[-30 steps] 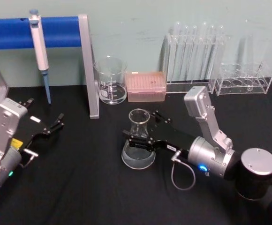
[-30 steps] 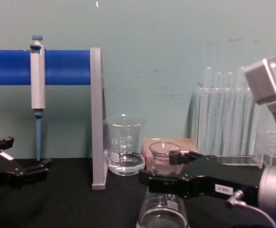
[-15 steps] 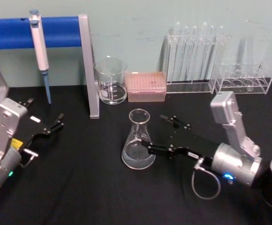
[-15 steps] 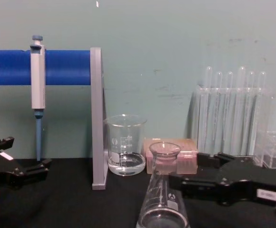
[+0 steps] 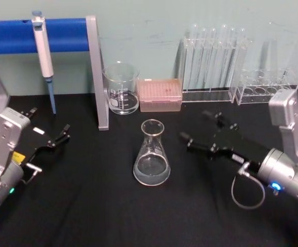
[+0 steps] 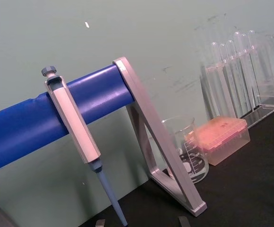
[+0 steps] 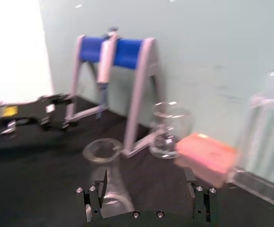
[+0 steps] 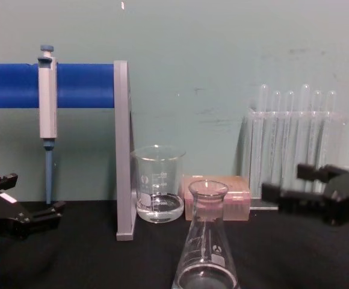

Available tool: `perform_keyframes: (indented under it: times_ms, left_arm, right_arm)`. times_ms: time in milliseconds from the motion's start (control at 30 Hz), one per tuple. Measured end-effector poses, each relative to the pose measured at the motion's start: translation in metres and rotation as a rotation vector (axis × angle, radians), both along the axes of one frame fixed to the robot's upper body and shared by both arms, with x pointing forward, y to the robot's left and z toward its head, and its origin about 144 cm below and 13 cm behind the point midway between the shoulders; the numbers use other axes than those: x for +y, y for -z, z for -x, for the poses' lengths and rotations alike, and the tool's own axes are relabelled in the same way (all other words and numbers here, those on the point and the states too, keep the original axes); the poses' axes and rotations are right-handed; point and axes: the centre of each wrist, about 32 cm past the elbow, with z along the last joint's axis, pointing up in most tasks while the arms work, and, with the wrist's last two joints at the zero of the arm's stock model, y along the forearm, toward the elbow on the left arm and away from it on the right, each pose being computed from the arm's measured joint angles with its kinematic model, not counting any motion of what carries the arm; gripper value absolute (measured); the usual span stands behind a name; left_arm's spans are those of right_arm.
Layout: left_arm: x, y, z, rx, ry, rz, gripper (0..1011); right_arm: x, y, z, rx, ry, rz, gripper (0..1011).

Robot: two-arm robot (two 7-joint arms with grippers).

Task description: Grasp the erlenmeyer flask with one hand, shake it three times, then place it back.

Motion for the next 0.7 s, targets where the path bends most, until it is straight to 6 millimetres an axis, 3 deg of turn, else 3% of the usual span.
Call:
perform_keyframes:
  times_ms: [433,700]
  left_arm:
    - [0.0,0.0,0.0,0.0,0.0,0.0,1001]
    - [0.0,0.0,0.0,0.0,0.0,0.0,1001]
  right_arm:
    - [0.007,0.009,-0.013,-0.06,0.335,-0.085,1000]
    - [0.012,0.023,-0.022,-0.03,0.4,-0.058,1000]
